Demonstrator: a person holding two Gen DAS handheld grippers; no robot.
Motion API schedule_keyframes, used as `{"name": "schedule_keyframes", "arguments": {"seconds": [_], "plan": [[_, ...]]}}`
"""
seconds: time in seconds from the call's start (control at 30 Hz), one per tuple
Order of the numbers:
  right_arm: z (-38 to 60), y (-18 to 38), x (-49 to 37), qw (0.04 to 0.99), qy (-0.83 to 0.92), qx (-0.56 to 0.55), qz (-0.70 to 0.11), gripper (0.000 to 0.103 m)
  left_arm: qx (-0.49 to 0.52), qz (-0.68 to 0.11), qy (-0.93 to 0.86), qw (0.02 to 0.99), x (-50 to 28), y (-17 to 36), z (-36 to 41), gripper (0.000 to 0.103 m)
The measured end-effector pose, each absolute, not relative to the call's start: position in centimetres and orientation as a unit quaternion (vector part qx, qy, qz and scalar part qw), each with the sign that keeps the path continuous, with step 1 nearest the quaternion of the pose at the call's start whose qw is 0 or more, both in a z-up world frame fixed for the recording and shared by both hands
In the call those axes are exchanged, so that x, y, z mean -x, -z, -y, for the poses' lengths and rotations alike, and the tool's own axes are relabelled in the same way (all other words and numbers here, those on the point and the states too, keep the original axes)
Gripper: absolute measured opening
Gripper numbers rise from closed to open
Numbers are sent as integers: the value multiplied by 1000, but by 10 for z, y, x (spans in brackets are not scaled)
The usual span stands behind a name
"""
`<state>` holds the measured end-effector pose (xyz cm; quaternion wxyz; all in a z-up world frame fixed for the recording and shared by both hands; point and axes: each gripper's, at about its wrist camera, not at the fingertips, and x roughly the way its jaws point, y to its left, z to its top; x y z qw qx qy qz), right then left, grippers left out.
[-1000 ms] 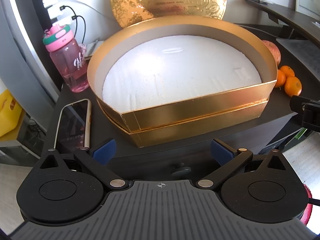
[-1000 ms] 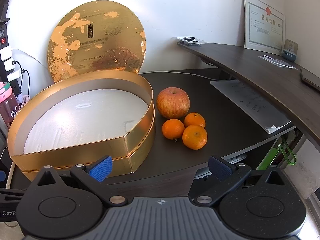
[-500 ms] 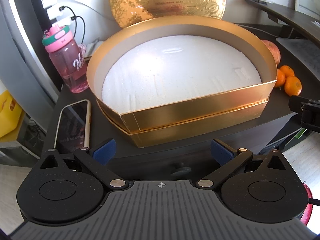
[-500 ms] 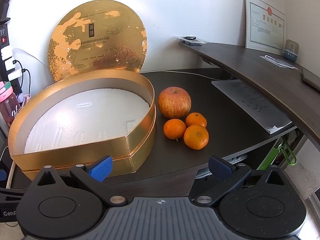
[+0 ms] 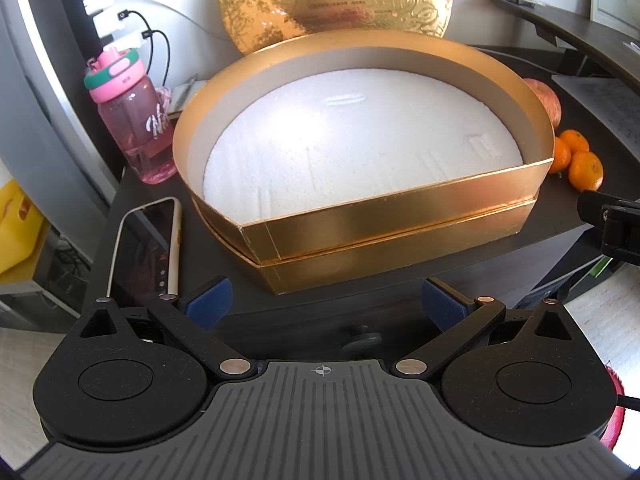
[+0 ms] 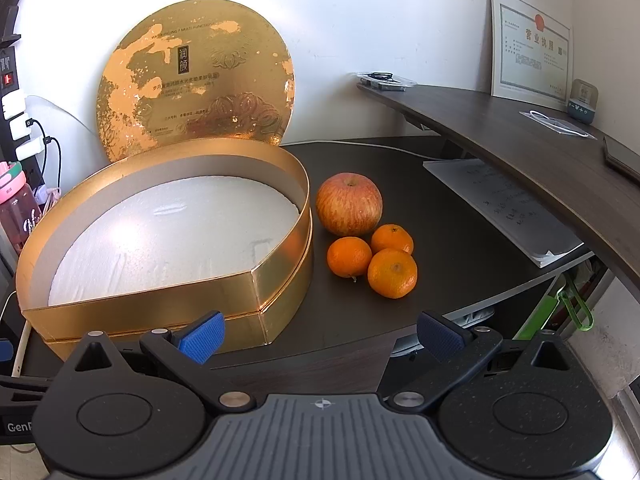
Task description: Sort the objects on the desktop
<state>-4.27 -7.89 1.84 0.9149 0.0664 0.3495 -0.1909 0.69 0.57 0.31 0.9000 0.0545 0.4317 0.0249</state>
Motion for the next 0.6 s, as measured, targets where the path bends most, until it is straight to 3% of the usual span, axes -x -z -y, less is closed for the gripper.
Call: {"name": "schedule_keyframes", "arguments": {"seconds": [0.6], "plan": [[85, -17, 44, 914, 181, -84, -352, 103, -5, -457, 22, 889, -8, 4, -17, 103]]}}
